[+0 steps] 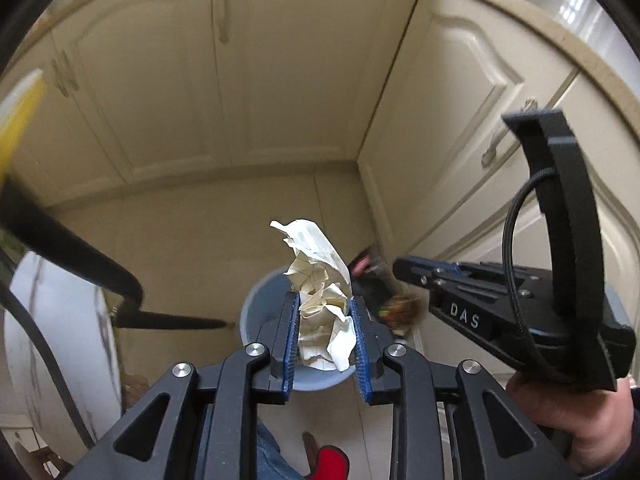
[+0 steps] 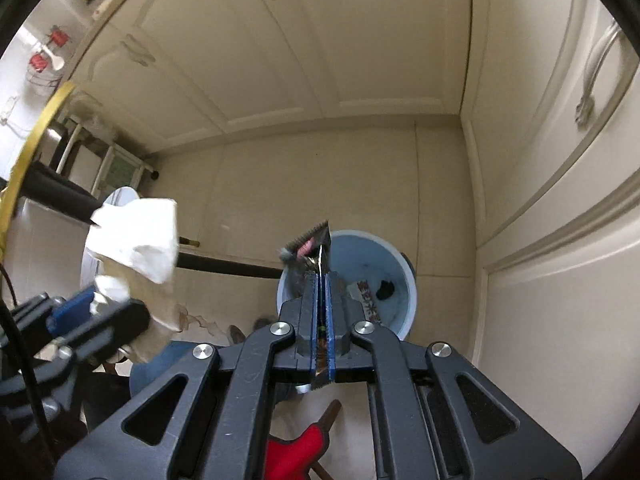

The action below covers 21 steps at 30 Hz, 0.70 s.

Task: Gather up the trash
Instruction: 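Open both tools to drop the tissue and wrapper into the wastebasket, then bring both tools back over the table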

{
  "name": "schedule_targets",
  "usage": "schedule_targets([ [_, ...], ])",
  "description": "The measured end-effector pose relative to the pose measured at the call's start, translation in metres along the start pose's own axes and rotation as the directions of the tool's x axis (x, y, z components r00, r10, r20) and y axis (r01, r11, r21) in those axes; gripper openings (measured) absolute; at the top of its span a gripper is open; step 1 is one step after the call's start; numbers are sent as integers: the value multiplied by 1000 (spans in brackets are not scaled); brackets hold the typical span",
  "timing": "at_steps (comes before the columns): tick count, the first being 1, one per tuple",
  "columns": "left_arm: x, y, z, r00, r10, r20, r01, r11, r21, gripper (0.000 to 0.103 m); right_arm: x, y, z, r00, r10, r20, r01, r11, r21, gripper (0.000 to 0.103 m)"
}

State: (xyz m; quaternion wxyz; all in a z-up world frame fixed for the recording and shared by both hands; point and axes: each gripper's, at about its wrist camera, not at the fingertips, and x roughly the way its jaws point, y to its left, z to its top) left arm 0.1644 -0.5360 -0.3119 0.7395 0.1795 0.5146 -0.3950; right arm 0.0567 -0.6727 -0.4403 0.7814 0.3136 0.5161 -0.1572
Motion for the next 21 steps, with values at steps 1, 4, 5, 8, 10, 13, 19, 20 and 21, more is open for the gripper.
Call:
schedule_targets([
  [1,7,0,2,1000,3,-10,-3,1000,0,23,3,-1,0,1000,0,-6,0,1000,6,7],
  [4,20,-2,7,999,15,-31,-14,1000,13,32,10,-3,2,1000,-4,-17,4,1000,11,8],
  [5,20,-1,2,999,24,-32,-24,1000,14,41,11,-4,2,1000,-2,-20,2,1000,12,14],
  [8,26,-2,8,999,38,-27,-38,999,21,68,10,-5,5,1000,-9,-12,9,1000,26,45],
  [10,28,-5,8,998,61,-24,-60,998,31,77,9,-10,4,1000,-6,-2,6,999,41,65],
  [13,32,-8,7,997,78,-25,-77,996,32,79,1,-14,3,1000,-12,25,10,998,62,89],
  [19,13,-17,-11,995,98,16,-99,993,60,80,-14,-17,3,998,-29,58,23,995,102,103],
  [20,6,-20,-14,994,103,36,-105,992,67,80,-19,-17,3,997,-26,66,19,994,110,103],
  [21,-4,-27,-18,993,108,56,-112,991,72,81,-23,-16,3,997,-22,75,14,993,116,103],
])
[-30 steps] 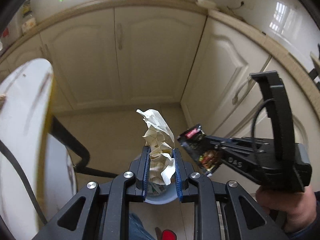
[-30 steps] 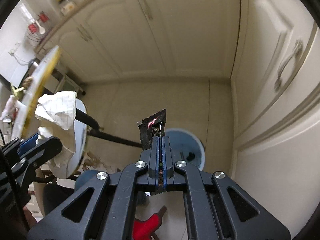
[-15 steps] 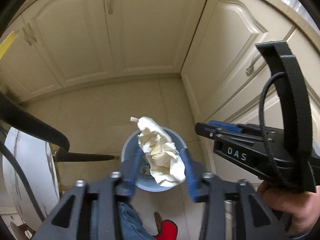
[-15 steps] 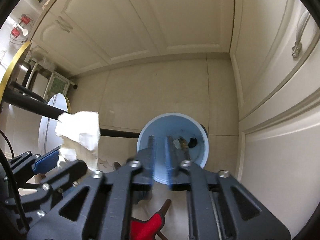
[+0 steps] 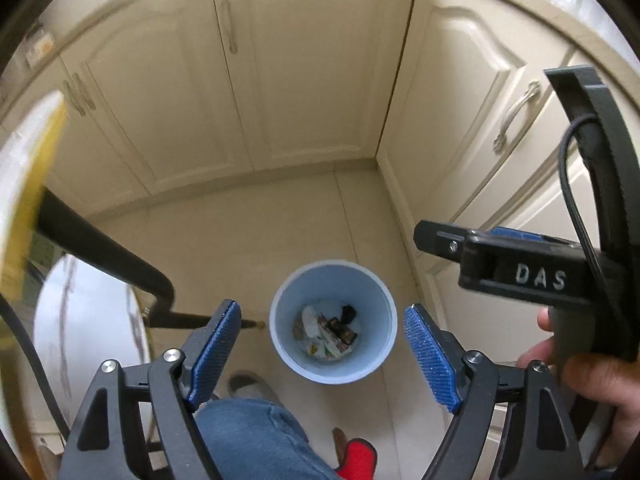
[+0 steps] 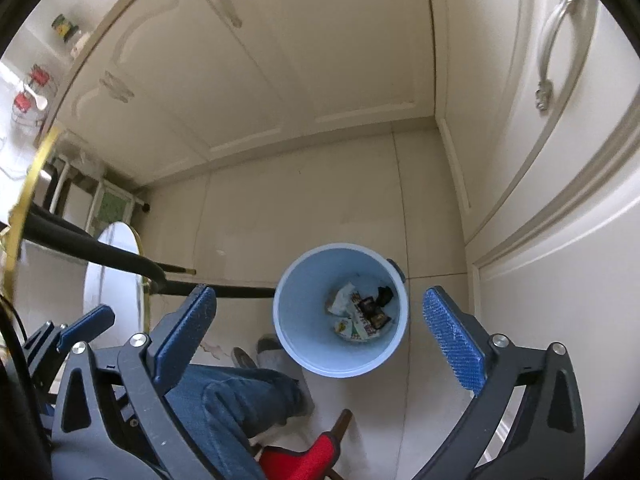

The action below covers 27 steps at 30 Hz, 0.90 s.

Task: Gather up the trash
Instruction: 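Bring both tools back over the table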

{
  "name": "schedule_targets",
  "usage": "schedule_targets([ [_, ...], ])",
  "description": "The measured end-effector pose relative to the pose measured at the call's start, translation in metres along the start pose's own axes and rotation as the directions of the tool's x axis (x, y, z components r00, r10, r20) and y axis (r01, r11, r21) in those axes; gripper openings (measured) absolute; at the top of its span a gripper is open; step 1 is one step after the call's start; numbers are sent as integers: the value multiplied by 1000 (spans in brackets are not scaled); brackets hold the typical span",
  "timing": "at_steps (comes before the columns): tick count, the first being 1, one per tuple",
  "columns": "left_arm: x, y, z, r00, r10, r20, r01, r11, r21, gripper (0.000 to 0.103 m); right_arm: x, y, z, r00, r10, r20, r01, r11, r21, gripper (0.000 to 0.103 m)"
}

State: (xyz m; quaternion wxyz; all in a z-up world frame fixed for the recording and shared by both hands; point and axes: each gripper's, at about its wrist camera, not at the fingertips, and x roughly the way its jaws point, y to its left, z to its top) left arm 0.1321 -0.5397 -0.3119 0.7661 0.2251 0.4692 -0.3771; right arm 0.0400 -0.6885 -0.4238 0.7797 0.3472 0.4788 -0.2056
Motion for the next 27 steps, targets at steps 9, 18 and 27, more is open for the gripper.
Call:
schedule_targets([
  [9,-88,-2,-19,966,88,242,-89,996,-4,94,-75,43,6,985,74,158,-67,997,-48,103],
  [18,-171,28,-58,884,250,395,-198,965,-169,102,-151,141,3,944,169,282,-104,968,-229,103],
  [27,-226,82,-123,825,395,405,-247,895,-371,102,-189,245,-20,905,274,326,-133,908,-396,103],
])
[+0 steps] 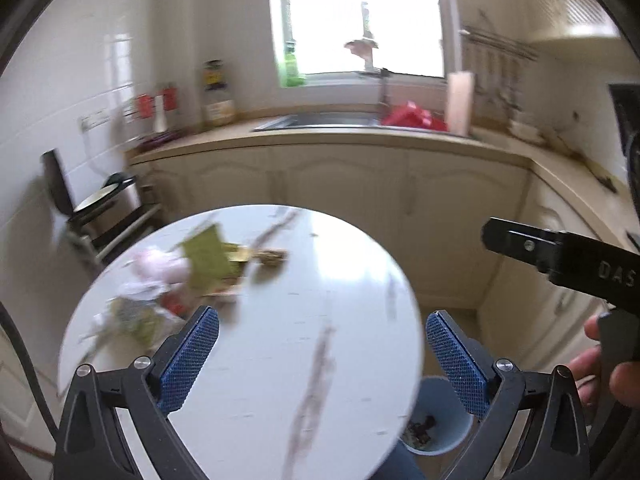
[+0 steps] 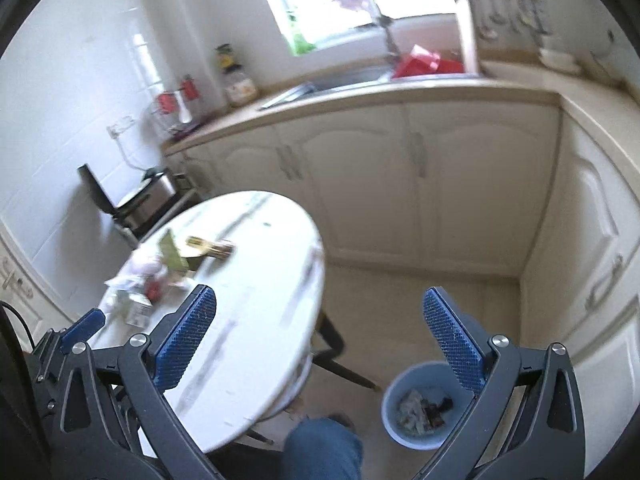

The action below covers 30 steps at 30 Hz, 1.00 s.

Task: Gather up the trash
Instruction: 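Bring both tools back over the table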

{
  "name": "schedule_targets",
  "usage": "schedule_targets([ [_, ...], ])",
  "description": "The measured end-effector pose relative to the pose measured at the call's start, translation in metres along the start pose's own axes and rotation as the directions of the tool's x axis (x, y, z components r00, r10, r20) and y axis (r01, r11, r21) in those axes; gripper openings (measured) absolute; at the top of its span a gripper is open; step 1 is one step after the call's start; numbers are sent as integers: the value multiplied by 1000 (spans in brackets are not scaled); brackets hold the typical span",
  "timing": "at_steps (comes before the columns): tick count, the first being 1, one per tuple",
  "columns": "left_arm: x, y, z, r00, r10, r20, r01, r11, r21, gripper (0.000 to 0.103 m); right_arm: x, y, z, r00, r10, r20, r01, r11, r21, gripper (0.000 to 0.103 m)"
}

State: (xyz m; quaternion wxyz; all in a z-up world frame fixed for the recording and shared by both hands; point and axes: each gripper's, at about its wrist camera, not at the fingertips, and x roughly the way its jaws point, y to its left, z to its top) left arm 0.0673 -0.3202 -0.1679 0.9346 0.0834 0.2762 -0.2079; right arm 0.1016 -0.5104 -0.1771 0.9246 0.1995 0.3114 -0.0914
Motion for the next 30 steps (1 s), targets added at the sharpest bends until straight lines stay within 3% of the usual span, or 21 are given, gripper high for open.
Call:
schedule_targets([
  [6,-46,51,-1,995,96,35,-92,990,-107,102,3,67,6,998,57,23,-54,995,-89,103],
  [11,-73,86,-10,979,201,40,-190,964,-183,102,5,123,4,994,98,45,-88,978,-187,103],
  [19,-110,122,-14,950,304,77,-272,920,-282,102,5,188,-2,987,141,74,-110,941,-320,103],
  [30,-103,141,-35,948,313,46,-285,908,-307,102,16,207,1,987,146,66,-113,926,-359,103],
])
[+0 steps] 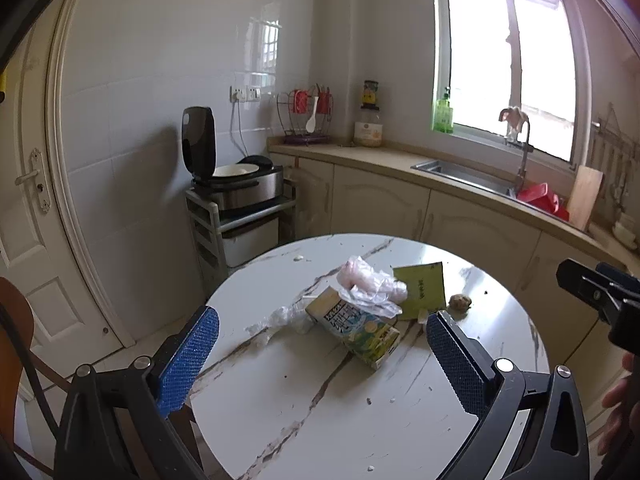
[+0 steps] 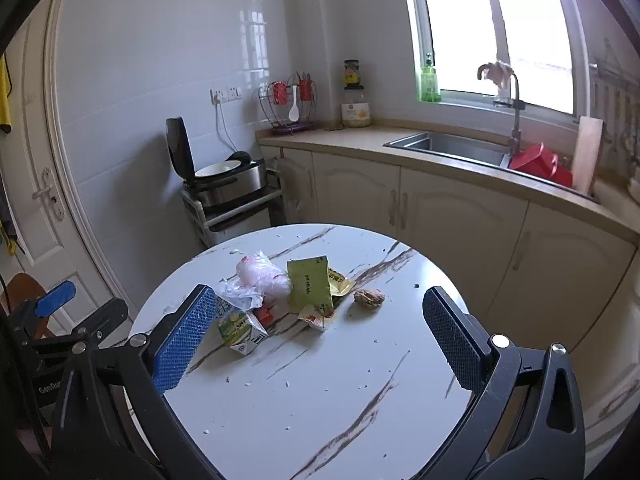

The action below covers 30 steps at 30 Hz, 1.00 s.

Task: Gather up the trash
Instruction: 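Bring both tools back over the table, then grasp the milk carton with the left tool while the right tool grasps the small snack packet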

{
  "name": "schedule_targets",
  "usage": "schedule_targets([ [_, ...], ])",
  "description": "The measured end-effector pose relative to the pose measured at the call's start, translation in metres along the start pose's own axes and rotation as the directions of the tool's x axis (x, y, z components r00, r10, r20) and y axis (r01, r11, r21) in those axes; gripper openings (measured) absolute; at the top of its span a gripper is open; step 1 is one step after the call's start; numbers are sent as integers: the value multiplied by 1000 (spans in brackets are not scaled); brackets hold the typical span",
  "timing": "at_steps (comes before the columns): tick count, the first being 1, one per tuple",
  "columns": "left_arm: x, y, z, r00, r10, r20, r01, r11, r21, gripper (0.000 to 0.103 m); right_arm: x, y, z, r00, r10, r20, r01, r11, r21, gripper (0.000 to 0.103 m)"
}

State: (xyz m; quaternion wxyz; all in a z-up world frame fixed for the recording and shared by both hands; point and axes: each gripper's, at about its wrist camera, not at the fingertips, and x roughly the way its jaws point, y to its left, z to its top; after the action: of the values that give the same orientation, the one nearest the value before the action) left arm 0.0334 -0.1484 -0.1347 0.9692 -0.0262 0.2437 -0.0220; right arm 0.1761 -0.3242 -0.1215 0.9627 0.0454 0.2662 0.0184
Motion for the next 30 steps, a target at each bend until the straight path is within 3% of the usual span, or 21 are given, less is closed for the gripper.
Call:
schedule_targets([
  [13,90,6,13,987,-25,-157,22,1000,-19,102,77,-26,-20,985,-18,-171,23,999,24,103],
  [21,147,0,21,970,-38,-239,25,998,-57,102,139,-52,-39,954,17,-300,5,997,73,103],
  [30,208,1,28,952,-41,-303,17,996,-82,102,186,-42,-51,917,102,-386,-84,994,64,102],
])
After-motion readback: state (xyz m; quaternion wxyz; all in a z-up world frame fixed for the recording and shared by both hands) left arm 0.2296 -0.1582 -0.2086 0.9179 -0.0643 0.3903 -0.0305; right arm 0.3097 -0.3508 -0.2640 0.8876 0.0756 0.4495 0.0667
